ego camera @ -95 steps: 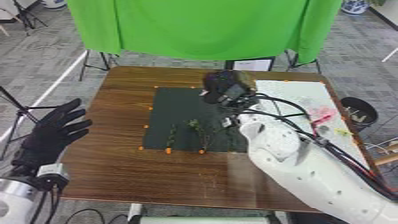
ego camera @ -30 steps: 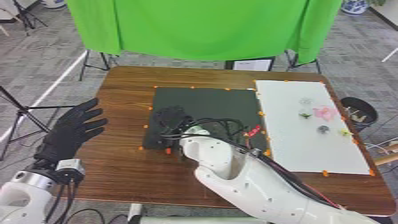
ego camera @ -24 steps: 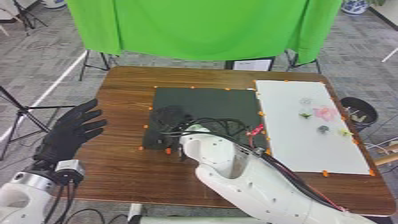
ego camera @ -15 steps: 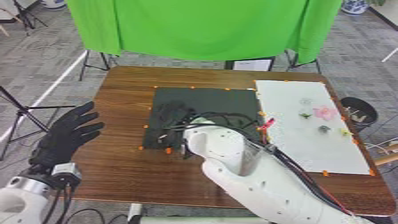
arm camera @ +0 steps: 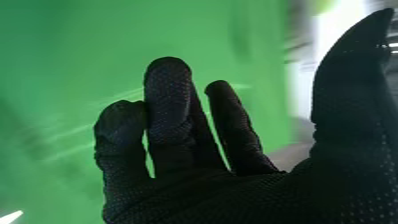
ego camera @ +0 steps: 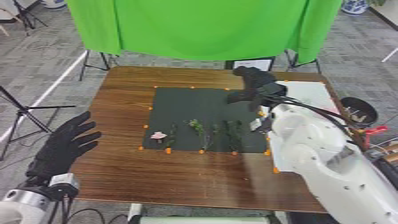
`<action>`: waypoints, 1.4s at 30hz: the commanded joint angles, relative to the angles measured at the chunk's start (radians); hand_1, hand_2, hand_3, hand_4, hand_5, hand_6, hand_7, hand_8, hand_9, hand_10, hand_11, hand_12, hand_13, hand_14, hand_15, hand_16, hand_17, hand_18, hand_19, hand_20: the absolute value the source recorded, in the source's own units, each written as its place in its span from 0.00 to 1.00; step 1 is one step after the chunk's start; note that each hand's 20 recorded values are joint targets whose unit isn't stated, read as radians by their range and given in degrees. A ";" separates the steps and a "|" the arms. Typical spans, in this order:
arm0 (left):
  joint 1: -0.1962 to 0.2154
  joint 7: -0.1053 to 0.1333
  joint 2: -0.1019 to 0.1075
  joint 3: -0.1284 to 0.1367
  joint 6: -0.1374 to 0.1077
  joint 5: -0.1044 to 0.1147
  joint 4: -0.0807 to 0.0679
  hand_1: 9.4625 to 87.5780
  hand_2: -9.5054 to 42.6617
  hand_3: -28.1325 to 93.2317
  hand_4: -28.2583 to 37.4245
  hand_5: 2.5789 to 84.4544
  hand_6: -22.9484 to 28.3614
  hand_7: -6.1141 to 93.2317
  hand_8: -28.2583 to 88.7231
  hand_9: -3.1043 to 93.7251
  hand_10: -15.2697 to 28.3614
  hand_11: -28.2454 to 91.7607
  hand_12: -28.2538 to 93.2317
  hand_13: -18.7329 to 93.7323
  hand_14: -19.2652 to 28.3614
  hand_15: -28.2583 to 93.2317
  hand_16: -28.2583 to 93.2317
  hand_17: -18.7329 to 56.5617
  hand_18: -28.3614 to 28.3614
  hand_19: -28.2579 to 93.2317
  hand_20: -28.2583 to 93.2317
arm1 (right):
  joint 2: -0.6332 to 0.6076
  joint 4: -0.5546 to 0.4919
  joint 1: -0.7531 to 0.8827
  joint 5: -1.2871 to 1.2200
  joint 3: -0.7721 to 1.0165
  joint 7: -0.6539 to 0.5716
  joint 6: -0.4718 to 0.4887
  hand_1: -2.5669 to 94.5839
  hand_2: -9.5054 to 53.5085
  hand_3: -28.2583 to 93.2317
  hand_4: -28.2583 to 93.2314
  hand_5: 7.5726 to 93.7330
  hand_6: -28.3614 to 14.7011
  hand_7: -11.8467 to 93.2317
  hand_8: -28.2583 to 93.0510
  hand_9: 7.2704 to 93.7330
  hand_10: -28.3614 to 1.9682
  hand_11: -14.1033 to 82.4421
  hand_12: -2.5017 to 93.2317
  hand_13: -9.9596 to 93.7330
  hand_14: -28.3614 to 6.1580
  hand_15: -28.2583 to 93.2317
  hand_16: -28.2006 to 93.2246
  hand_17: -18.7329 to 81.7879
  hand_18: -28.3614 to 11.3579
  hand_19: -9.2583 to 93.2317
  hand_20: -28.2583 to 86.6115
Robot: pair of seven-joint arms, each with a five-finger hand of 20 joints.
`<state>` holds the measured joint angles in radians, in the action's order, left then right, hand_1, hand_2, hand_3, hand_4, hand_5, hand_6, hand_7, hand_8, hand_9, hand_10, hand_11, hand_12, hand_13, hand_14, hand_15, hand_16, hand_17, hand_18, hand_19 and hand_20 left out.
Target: Arrange flowers
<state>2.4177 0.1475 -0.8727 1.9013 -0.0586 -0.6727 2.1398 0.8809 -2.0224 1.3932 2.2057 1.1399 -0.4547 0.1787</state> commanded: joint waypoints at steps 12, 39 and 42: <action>0.033 0.009 -0.014 0.027 -0.012 -0.003 0.011 0.22 0.14 0.80 0.03 0.26 0.50 0.29 0.14 0.24 0.63 0.43 0.38 0.32 0.74 0.55 0.22 0.12 0.90 0.58 0.33 | -0.239 0.141 0.401 -0.022 0.379 -0.139 -0.001 0.25 0.00 0.96 0.00 0.38 0.51 0.46 0.11 0.46 0.47 0.44 0.27 0.64 0.51 0.91 0.44 0.47 0.14 0.96 0.74; 0.025 0.008 -0.014 0.025 -0.017 0.001 0.011 0.22 0.14 0.80 0.03 0.26 0.50 0.29 0.14 0.24 0.63 0.44 0.37 0.32 0.74 0.55 0.22 0.12 0.89 0.58 0.33 | -0.239 0.282 0.260 0.022 0.215 -0.107 0.001 0.44 0.00 0.97 0.00 0.51 0.66 0.55 0.18 0.72 0.70 0.38 0.42 0.77 0.66 0.89 0.48 0.55 0.20 1.00 0.72; 0.021 0.008 -0.015 0.020 -0.015 0.001 0.008 0.22 0.14 0.80 0.03 0.26 0.50 0.29 0.14 0.24 0.63 0.44 0.37 0.32 0.74 0.55 0.22 0.12 0.89 0.58 0.33 | -0.240 0.286 0.267 0.026 0.208 -0.100 -0.041 0.50 0.00 0.94 0.00 0.57 0.70 0.62 0.26 0.81 0.77 0.33 0.51 0.80 0.69 0.88 0.49 0.57 0.21 1.00 0.73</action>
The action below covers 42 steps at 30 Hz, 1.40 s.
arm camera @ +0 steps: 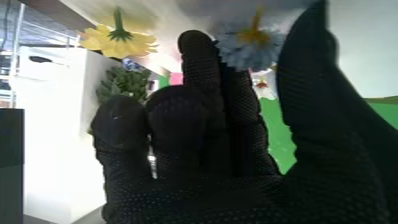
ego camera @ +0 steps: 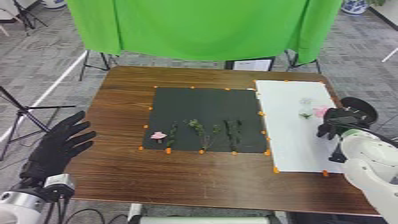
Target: Arrange flowers
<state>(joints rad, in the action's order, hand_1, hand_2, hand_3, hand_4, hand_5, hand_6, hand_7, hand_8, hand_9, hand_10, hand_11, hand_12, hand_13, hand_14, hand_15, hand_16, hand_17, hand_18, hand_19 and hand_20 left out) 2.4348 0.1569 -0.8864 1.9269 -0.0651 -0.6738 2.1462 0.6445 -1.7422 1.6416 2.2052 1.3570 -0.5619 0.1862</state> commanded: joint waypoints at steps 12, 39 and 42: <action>0.008 -0.001 0.003 -0.004 -0.001 -0.001 0.002 0.22 0.15 0.80 0.03 0.26 0.50 0.30 0.13 0.24 0.63 0.44 0.37 0.32 0.74 0.55 0.22 0.12 0.89 0.58 0.33 | 0.010 -0.098 -0.095 0.055 -0.087 0.048 -0.205 0.54 0.00 0.95 0.02 0.72 0.73 0.61 0.26 0.93 0.81 0.32 0.54 0.84 0.70 0.89 0.50 0.62 0.21 1.00 0.77; -0.047 -0.015 0.039 -0.056 0.004 -0.002 -0.016 0.19 0.15 0.82 0.01 0.26 0.48 0.28 0.14 0.24 0.62 0.42 0.38 0.32 0.73 0.53 0.23 0.12 0.89 0.58 0.34 | 0.558 0.148 -0.722 0.135 -0.805 0.352 -0.242 0.52 0.00 0.95 0.04 0.75 0.73 0.60 0.24 0.96 0.81 0.30 0.55 0.85 0.70 0.88 0.50 0.62 0.21 1.00 0.78; -0.063 -0.016 0.045 -0.068 -0.001 -0.004 -0.017 0.19 0.15 0.82 0.00 0.26 0.48 0.28 0.14 0.24 0.61 0.41 0.38 0.32 0.73 0.53 0.24 0.12 0.89 0.58 0.34 | 0.587 0.213 -0.739 0.148 -0.828 0.361 -0.255 0.52 0.00 0.95 0.04 0.75 0.73 0.60 0.24 0.96 0.81 0.30 0.54 0.85 0.70 0.89 0.50 0.62 0.21 1.00 0.78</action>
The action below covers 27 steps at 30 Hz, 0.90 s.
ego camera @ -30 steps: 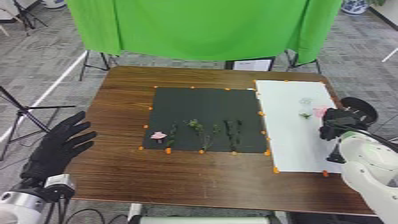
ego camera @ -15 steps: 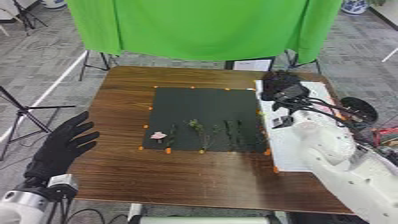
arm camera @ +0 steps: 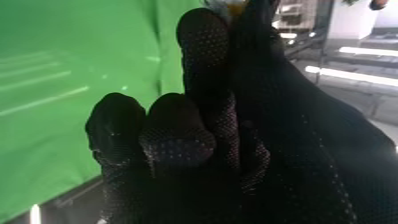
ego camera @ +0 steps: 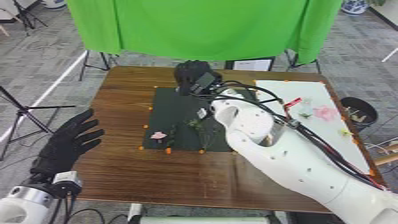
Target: Arrange flowers
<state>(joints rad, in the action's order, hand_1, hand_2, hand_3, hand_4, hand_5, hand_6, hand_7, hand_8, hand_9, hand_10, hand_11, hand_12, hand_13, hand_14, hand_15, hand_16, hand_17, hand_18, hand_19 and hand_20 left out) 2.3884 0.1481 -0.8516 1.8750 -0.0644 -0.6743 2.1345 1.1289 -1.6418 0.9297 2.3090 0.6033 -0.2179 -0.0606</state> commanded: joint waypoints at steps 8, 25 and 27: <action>-0.045 -0.001 0.028 -0.049 0.003 -0.001 -0.015 0.19 0.15 0.82 0.00 0.25 0.47 0.30 0.13 0.25 0.59 0.41 0.39 0.33 0.71 0.52 0.24 0.12 0.89 0.57 0.34 | 0.149 0.238 -0.049 0.109 -0.106 -0.007 -0.006 0.53 0.00 0.95 0.03 0.75 0.72 0.60 0.24 0.96 0.81 0.30 0.54 0.85 0.70 0.89 0.50 0.62 0.22 1.00 0.78; -0.063 -0.009 0.030 -0.058 0.012 -0.001 -0.024 0.22 0.15 0.80 0.04 0.26 0.51 0.28 0.15 0.24 0.64 0.44 0.38 0.32 0.74 0.55 0.23 0.12 0.90 0.58 0.33 | 0.184 0.290 -0.046 0.150 -0.104 -0.037 0.107 0.52 0.00 0.94 0.03 0.71 0.72 0.61 0.23 0.93 0.81 0.29 0.53 0.84 0.71 0.89 0.51 0.62 0.22 1.00 0.78; -0.063 -0.010 0.030 -0.056 0.012 -0.002 -0.023 0.22 0.15 0.80 0.04 0.26 0.51 0.28 0.15 0.24 0.64 0.44 0.38 0.32 0.74 0.56 0.23 0.12 0.90 0.58 0.33 | 0.185 0.290 -0.046 0.141 -0.102 -0.044 0.116 0.51 0.00 0.93 0.02 0.70 0.72 0.60 0.23 0.92 0.82 0.29 0.53 0.83 0.71 0.89 0.51 0.61 0.23 1.00 0.78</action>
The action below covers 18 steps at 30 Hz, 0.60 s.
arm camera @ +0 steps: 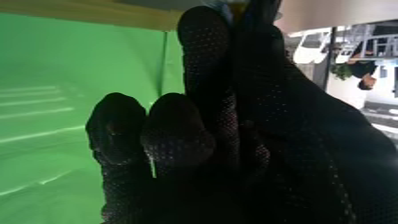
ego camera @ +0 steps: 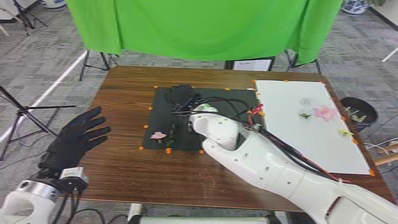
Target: Arrange flowers
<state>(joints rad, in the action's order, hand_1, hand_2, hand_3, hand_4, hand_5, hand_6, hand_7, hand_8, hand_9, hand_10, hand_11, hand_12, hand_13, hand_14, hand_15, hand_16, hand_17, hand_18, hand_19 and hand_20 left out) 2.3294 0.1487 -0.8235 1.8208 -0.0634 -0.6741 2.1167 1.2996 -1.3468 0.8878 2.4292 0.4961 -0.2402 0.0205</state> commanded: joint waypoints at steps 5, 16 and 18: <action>0.007 -0.009 -0.001 0.009 0.005 -0.002 -0.002 0.22 0.15 0.80 0.05 0.27 0.52 0.27 0.15 0.23 0.65 0.44 0.38 0.31 0.75 0.56 0.22 0.12 0.90 0.59 0.33 | 0.019 -0.007 0.005 0.033 0.019 -0.020 0.079 0.48 0.00 0.93 0.00 0.67 0.70 0.57 0.22 0.89 0.80 0.26 0.50 0.81 0.70 0.90 0.51 0.60 0.23 1.00 0.78; 0.004 -0.006 0.000 0.004 0.004 0.000 -0.006 0.22 0.15 0.78 0.07 0.28 0.55 0.24 0.18 0.22 0.70 0.43 0.38 0.29 0.79 0.60 0.21 0.11 0.91 0.60 0.32 | 0.020 -0.007 0.005 0.024 0.029 -0.039 0.112 0.42 0.00 0.93 0.00 0.57 0.68 0.49 0.18 0.73 0.71 0.39 0.38 0.78 0.69 0.91 0.50 0.56 0.23 1.00 0.77; 0.003 -0.006 -0.002 0.004 0.006 -0.002 -0.007 0.23 0.15 0.78 0.08 0.28 0.55 0.23 0.18 0.22 0.70 0.43 0.38 0.29 0.80 0.60 0.20 0.11 0.91 0.60 0.32 | 0.018 -0.008 0.003 0.019 0.028 -0.043 0.114 0.41 0.00 0.93 0.00 0.57 0.68 0.49 0.17 0.73 0.71 0.39 0.37 0.78 0.69 0.91 0.50 0.56 0.23 1.00 0.77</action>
<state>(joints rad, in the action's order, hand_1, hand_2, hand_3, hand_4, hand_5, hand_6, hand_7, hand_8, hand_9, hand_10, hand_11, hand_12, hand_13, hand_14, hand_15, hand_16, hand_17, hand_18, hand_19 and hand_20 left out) 2.3247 0.1474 -0.8228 1.8236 -0.0627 -0.6740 2.1140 1.3113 -1.3493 0.8996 2.4409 0.5160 -0.2655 0.1223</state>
